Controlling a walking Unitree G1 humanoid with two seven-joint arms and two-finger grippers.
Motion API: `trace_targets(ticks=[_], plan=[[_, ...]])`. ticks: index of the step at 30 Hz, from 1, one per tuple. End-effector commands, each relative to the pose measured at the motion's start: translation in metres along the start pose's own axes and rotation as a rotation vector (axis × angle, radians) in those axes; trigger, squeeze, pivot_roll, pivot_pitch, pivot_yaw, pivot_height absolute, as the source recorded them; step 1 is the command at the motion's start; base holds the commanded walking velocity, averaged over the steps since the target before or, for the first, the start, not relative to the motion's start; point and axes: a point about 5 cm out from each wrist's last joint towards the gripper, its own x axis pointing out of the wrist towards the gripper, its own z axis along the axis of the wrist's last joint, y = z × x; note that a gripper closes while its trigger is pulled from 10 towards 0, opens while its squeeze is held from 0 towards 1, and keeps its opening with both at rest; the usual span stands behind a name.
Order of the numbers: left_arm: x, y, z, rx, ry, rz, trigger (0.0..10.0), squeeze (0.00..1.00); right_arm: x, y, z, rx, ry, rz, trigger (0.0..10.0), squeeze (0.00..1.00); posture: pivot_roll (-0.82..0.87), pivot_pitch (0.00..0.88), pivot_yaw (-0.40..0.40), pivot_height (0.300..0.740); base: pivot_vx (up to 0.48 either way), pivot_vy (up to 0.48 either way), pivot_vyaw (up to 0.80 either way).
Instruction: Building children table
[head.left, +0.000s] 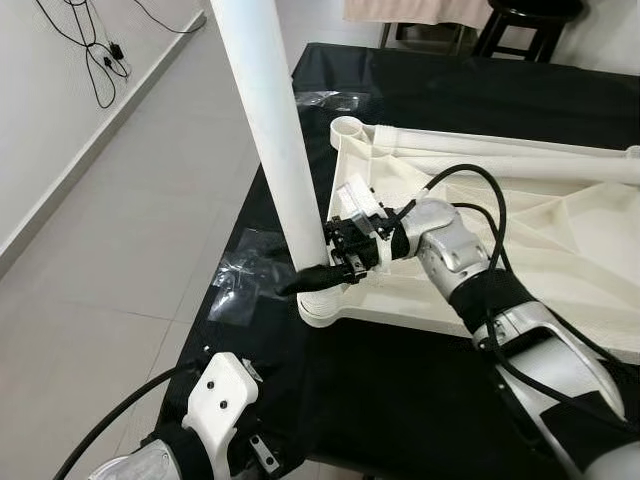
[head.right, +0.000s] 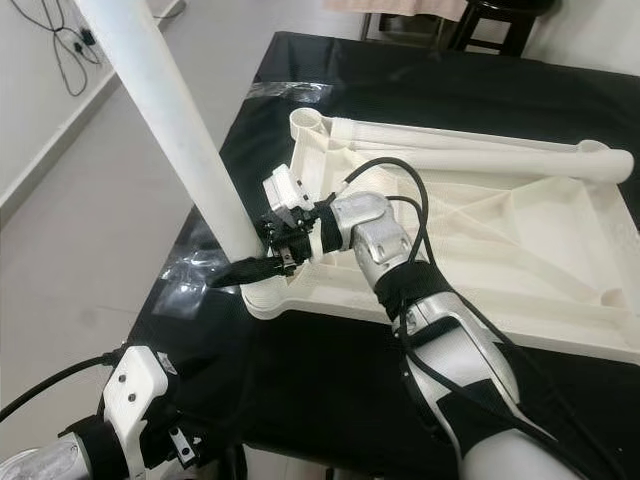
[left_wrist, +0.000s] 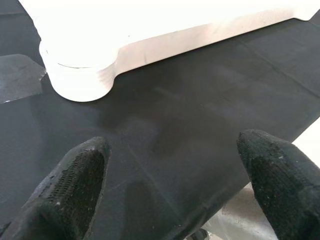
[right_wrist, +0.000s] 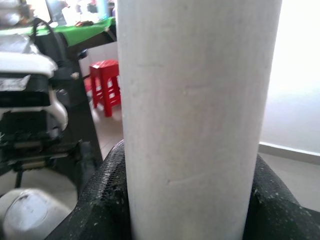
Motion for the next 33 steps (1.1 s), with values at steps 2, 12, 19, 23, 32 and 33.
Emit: trace_targets(ticks=[2, 12, 19, 23, 32, 33], plan=[[-0.002, -0.003, 0.000, -0.006, -0.004, -0.009, 10.0, 0.00, -0.001, -0.004, -0.002, 0.021, -0.033, -0.098, 10.0, 0.00, 0.06, 0.249, -0.029, 0.740, 0.000, 0.000, 0.00], [-0.001, -0.002, 0.000, -0.008, -0.004, -0.011, 10.0, 0.00, -0.003, -0.002, -0.006, 0.057, -0.136, -0.165, 10.0, 0.00, 0.06, 0.247, -0.028, 0.740, 0.000, 0.000, 0.00], [-0.001, -0.001, 0.001, -0.006, -0.004, -0.011, 10.0, 0.00, -0.005, 0.000, -0.007, 0.049, -0.219, -0.228, 10.0, 0.00, 0.06, 0.245, -0.029, 0.740, 0.000, 0.000, 0.00], [0.000, -0.001, 0.001, -0.005, -0.004, -0.011, 10.0, 0.00, -0.008, 0.003, -0.008, 0.046, -0.233, -0.236, 10.0, 0.00, 0.06, 0.246, -0.029, 0.740, 0.000, 0.000, 0.00], [-0.001, -0.001, 0.001, 0.001, -0.002, -0.014, 10.0, 0.00, -0.025, 0.010, -0.027, -0.018, -0.115, -0.316, 10.0, 0.00, 0.06, 0.246, -0.026, 0.740, 0.000, 0.000, 0.00], [-0.001, -0.001, 0.001, 0.001, -0.002, -0.014, 10.0, 0.00, -0.025, 0.010, -0.027, -0.018, -0.115, -0.316, 10.0, 0.00, 0.06, 0.246, -0.026, 0.740, 0.000, 0.000, 0.00]])
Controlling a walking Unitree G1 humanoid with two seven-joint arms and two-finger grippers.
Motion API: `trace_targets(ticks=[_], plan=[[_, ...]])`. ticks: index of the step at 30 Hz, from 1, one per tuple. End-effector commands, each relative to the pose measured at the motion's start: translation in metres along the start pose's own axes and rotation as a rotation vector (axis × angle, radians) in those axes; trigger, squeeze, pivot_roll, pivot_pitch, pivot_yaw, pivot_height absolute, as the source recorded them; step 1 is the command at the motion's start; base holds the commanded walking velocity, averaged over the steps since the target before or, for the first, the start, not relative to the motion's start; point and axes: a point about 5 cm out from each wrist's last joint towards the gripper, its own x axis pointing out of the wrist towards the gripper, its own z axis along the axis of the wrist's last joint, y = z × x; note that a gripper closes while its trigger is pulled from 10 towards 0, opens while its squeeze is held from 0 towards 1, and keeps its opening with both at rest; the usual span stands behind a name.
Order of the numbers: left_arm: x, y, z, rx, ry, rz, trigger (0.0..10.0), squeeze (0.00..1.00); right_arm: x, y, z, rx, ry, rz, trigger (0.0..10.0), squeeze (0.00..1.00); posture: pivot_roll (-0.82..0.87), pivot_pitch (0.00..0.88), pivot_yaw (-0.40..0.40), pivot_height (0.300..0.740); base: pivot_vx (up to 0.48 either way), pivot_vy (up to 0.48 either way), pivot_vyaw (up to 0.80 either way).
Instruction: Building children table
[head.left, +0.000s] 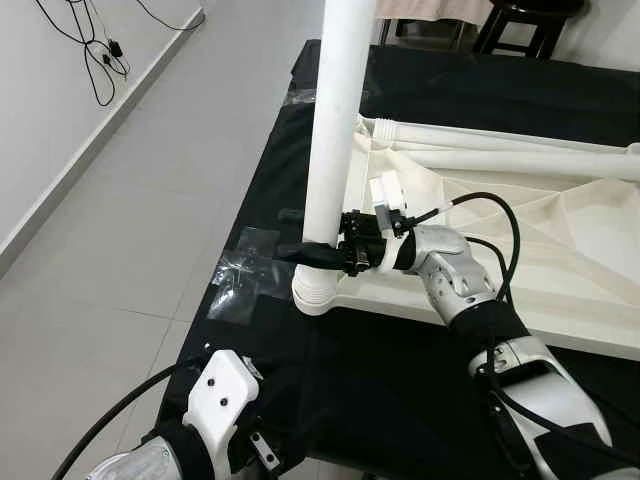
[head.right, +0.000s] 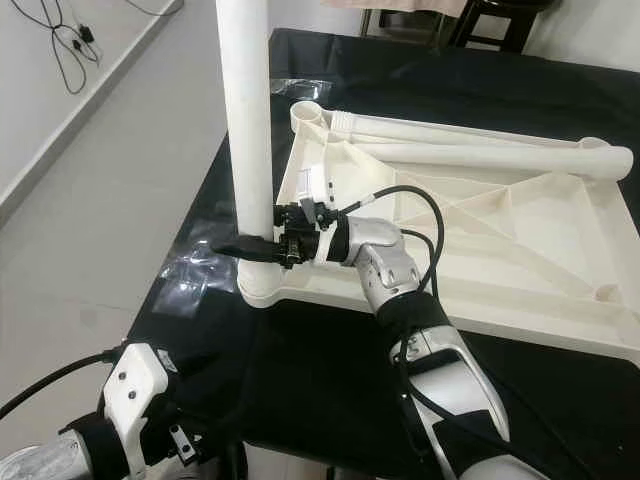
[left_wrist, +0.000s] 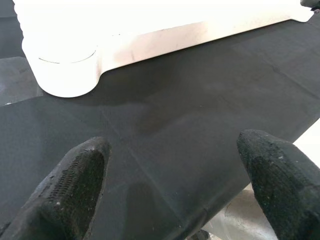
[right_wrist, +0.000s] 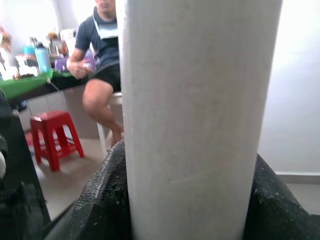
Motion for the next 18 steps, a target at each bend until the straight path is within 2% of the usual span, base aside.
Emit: trace_targets(ticks=[1, 11, 17, 18], plan=[[-0.002, -0.002, -0.001, -0.005, 0.008, -0.011, 10.0, 0.00, -0.016, 0.001, -0.013, -0.014, 0.071, -0.078, 10.0, 0.00, 0.06, 0.246, -0.024, 0.740, 0.000, 0.000, 0.00], [-0.003, -0.002, -0.001, -0.002, 0.013, -0.011, 10.0, 0.00, -0.024, 0.005, -0.019, -0.026, 0.079, -0.106, 10.0, 0.00, 0.07, 0.247, -0.023, 0.740, 0.000, 0.000, 0.00], [-0.003, -0.003, -0.002, -0.003, 0.014, -0.012, 10.0, 0.00, -0.028, 0.006, -0.025, 0.004, 0.081, -0.132, 10.0, 0.00, 0.07, 0.242, -0.023, 0.740, 0.000, 0.000, 0.00], [-0.003, -0.003, -0.002, -0.003, 0.015, -0.013, 10.0, 0.00, -0.029, 0.006, -0.029, 0.005, 0.110, -0.145, 10.0, 0.00, 0.07, 0.241, -0.024, 0.740, 0.000, 0.000, 0.00]])
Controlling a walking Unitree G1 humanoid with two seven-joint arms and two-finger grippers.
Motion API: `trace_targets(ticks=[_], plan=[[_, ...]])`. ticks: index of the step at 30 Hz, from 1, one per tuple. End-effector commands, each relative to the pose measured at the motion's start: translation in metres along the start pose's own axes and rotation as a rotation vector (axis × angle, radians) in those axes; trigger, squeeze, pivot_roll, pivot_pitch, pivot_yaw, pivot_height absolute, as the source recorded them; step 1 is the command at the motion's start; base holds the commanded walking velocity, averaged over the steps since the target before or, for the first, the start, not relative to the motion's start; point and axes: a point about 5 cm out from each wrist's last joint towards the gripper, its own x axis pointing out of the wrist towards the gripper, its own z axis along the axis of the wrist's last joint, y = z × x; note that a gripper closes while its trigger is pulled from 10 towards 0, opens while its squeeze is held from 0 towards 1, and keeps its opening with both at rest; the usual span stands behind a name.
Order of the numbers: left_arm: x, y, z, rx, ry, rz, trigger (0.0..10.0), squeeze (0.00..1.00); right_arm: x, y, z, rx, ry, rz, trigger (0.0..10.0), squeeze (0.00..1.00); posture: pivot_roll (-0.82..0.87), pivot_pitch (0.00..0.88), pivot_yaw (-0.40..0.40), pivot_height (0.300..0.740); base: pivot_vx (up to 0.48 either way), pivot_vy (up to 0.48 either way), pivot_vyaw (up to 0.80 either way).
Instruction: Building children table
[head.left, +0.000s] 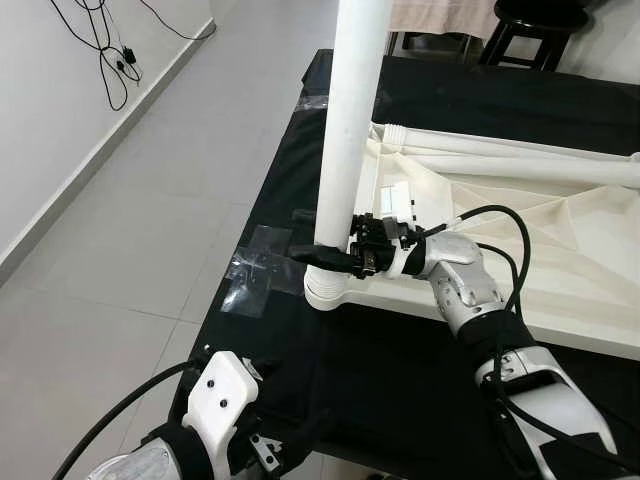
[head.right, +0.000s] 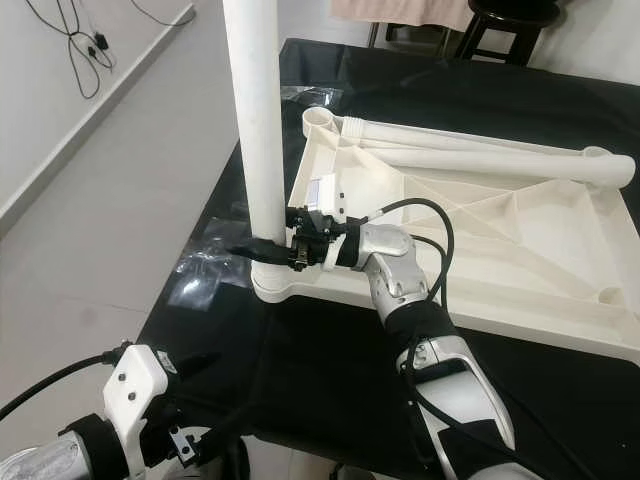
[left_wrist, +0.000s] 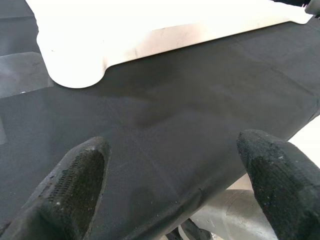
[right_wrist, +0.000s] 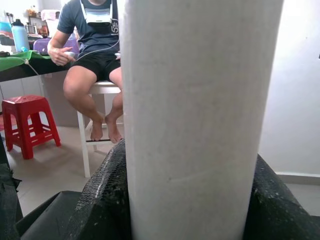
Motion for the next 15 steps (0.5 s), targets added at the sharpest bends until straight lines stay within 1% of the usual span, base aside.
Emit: trace_targets(ticks=[1, 2, 3, 4, 5, 6, 8, 9, 11, 12, 13, 14, 15], plan=[[-0.002, -0.003, -0.001, 0.000, 0.011, -0.014, 10.0, 0.00, -0.016, 0.005, -0.027, 0.063, 0.130, -0.071, 10.0, 0.00, 0.06, 0.238, -0.027, 0.740, 0.000, 0.000, 0.00], [-0.002, -0.003, -0.002, 0.000, 0.012, -0.015, 10.0, 0.00, -0.017, 0.005, -0.029, 0.056, 0.158, -0.085, 10.0, 0.00, 0.06, 0.237, -0.029, 0.740, 0.000, 0.000, 0.00], [-0.002, -0.003, -0.002, 0.000, 0.012, -0.015, 10.0, 0.00, -0.017, 0.005, -0.029, 0.056, 0.158, -0.085, 10.0, 0.00, 0.06, 0.237, -0.029, 0.740, 0.000, 0.000, 0.00], [-0.002, -0.003, -0.002, 0.000, 0.012, -0.014, 10.0, 0.00, -0.016, 0.006, -0.033, 0.064, 0.189, -0.113, 10.0, 0.00, 0.06, 0.236, -0.034, 0.740, 0.000, 0.000, 0.00], [-0.002, -0.003, -0.002, 0.000, 0.012, -0.014, 10.0, 0.00, -0.016, 0.006, -0.033, 0.064, 0.189, -0.113, 10.0, 0.00, 0.06, 0.236, -0.034, 0.740, 0.000, 0.000, 0.00], [-0.002, -0.004, -0.002, 0.000, 0.013, -0.014, 10.0, 0.00, -0.017, 0.006, -0.034, 0.062, 0.199, -0.147, 10.0, 0.00, 0.06, 0.235, -0.041, 0.740, 0.000, 0.000, 0.00], [-0.002, -0.004, -0.002, 0.000, 0.013, -0.014, 10.0, 0.00, -0.017, 0.006, -0.034, 0.062, 0.199, -0.147, 10.0, 0.00, 0.06, 0.235, -0.041, 0.740, 0.000, 0.000, 0.00], [-0.002, -0.004, -0.002, 0.001, 0.013, -0.013, 10.0, 0.00, -0.018, 0.007, -0.036, 0.079, 0.199, -0.195, 10.0, 0.00, 0.06, 0.234, -0.047, 0.740, 0.000, 0.000, 0.00], [-0.002, -0.004, -0.003, 0.006, 0.013, -0.007, 10.0, 0.00, -0.026, 0.023, -0.042, 0.091, 0.203, -0.371, 10.0, 0.00, 0.05, 0.230, -0.060, 0.740, 0.000, 0.000, 0.00], [-0.002, -0.004, -0.003, 0.006, 0.013, -0.007, 10.0, 0.00, -0.026, 0.023, -0.042, 0.091, 0.203, -0.371, 10.0, 0.00, 0.05, 0.230, -0.060, 0.740, 0.000, 0.000, 0.00], [-0.002, -0.004, -0.003, 0.009, 0.013, -0.004, 10.0, 0.00, -0.034, 0.036, -0.046, 0.096, 0.236, -0.483, 10.0, 0.00, 0.05, 0.227, -0.057, 0.740, 0.000, 0.000, 0.00], [-0.002, -0.004, -0.003, 0.009, 0.013, -0.004, 10.0, 0.00, -0.034, 0.036, -0.046, 0.096, 0.236, -0.483, 10.0, 0.00, 0.05, 0.227, -0.057, 0.740, 0.000, 0.000, 0.00], [-0.002, -0.003, -0.003, 0.012, 0.012, -0.001, 10.0, 0.00, -0.042, 0.046, -0.048, 0.085, 0.273, -0.589, 10.0, 0.00, 0.04, 0.226, -0.047, 0.740, 0.000, 0.000, 0.00]])
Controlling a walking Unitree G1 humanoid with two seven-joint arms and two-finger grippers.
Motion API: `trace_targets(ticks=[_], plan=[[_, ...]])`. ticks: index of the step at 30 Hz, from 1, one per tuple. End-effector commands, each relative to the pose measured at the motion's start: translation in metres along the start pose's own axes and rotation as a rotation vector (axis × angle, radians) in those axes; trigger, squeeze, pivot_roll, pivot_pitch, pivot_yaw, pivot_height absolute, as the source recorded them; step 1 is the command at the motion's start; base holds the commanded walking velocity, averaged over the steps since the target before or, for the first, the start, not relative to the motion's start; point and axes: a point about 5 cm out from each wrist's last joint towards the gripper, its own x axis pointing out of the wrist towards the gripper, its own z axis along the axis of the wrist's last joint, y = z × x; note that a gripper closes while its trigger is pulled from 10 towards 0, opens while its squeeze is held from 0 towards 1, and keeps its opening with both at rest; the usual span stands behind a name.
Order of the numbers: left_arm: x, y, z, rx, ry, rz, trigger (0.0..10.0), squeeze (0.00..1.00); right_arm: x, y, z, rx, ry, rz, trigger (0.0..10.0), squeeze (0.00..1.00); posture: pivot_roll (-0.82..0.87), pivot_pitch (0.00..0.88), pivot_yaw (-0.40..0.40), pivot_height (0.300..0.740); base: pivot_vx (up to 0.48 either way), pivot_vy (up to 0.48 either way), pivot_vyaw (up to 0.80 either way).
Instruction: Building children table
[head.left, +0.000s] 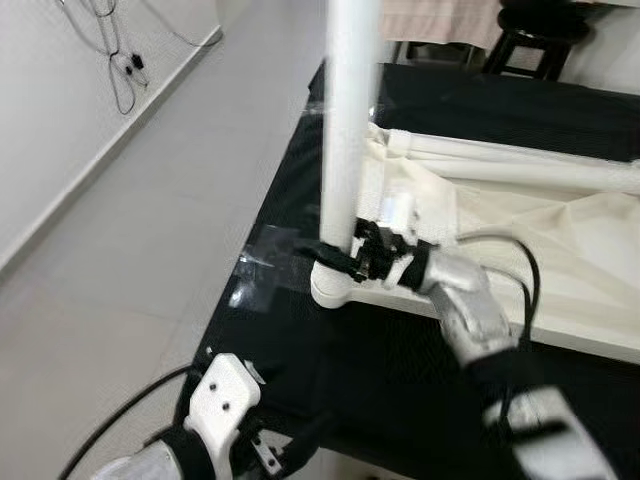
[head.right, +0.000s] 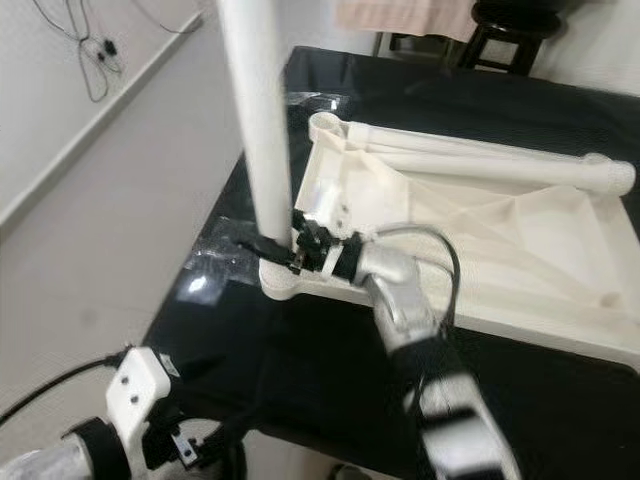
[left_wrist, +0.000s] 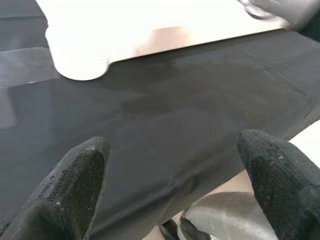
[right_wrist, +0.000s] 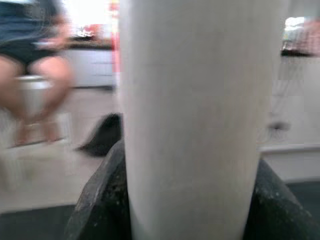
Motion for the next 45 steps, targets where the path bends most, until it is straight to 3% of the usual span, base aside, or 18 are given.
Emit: trace_targets(ticks=[1, 2, 5, 8, 9, 13, 20, 29, 35, 42, 45], plan=[[-0.001, -0.001, -0.001, 0.011, 0.008, -0.004, 10.0, 0.00, -0.032, 0.001, -0.039, 0.052, 0.264, -0.192, 10.0, 0.00, 0.03, 0.227, -0.044, 0.740, 0.000, 0.000, 0.00], [-0.001, -0.001, -0.001, 0.011, 0.008, -0.004, 10.0, 0.00, -0.032, 0.001, -0.039, 0.052, 0.264, -0.192, 10.0, 0.00, 0.03, 0.227, -0.044, 0.740, 0.000, 0.000, 0.00], [-0.001, 0.005, 0.000, 0.025, 0.008, -0.006, 10.0, 0.00, -0.058, -0.003, -0.036, 0.066, 0.359, -0.502, 10.0, 0.00, 0.01, 0.223, -0.024, 0.740, 0.000, 0.000, 0.00], [-0.001, 0.008, 0.001, 0.043, 0.013, -0.002, 10.0, 0.00, -0.061, 0.004, -0.035, 0.057, 0.380, -0.531, 10.0, 0.00, 0.01, 0.218, -0.019, 0.740, 0.000, 0.000, 0.00], [-0.001, 0.011, 0.001, 0.056, 0.017, 0.002, 10.0, 0.00, -0.061, 0.009, -0.035, 0.043, 0.393, -0.525, 10.0, 0.00, 0.01, 0.213, -0.017, 0.740, 0.000, 0.000, 0.00], [-0.001, 0.017, 0.001, 0.084, 0.030, 0.017, 10.0, 0.00, -0.056, 0.006, -0.033, 0.013, 0.397, -0.510, 10.0, 0.00, 0.00, 0.201, -0.012, 0.740, 0.000, 0.000, 0.00], [0.003, 0.026, 0.001, 0.122, 0.033, 0.039, 10.0, 0.00, -0.030, -0.001, -0.018, 0.004, 0.395, -0.403, 10.0, 0.00, 0.01, 0.177, -0.013, 0.740, 0.000, 0.000, 0.00], [0.006, 0.034, 0.007, 0.146, 0.014, 0.062, 10.0, 0.00, 0.008, -0.035, 0.002, 0.075, 0.336, -0.288, 10.0, 0.00, 0.01, 0.165, -0.011, 0.740, 0.000, 0.000, 0.00], [0.007, 0.037, 0.009, 0.158, 0.008, 0.065, 10.0, 0.00, 0.017, -0.047, 0.006, 0.116, 0.314, -0.261, 10.0, 0.00, 0.01, 0.167, -0.013, 0.740, 0.000, 0.000, 0.00], [0.007, 0.036, 0.009, 0.162, 0.006, 0.066, 10.0, 0.00, 0.022, -0.057, 0.008, 0.194, 0.201, -0.281, 10.0, 0.00, 0.01, 0.171, -0.015, 0.740, 0.000, 0.000, 0.00], [0.007, 0.036, 0.009, 0.164, 0.008, 0.069, 10.0, 0.00, 0.026, -0.052, 0.010, 0.250, 0.091, -0.189, 10.0, 0.00, 0.02, 0.174, -0.015, 0.740, 0.000, 0.000, 0.00]])
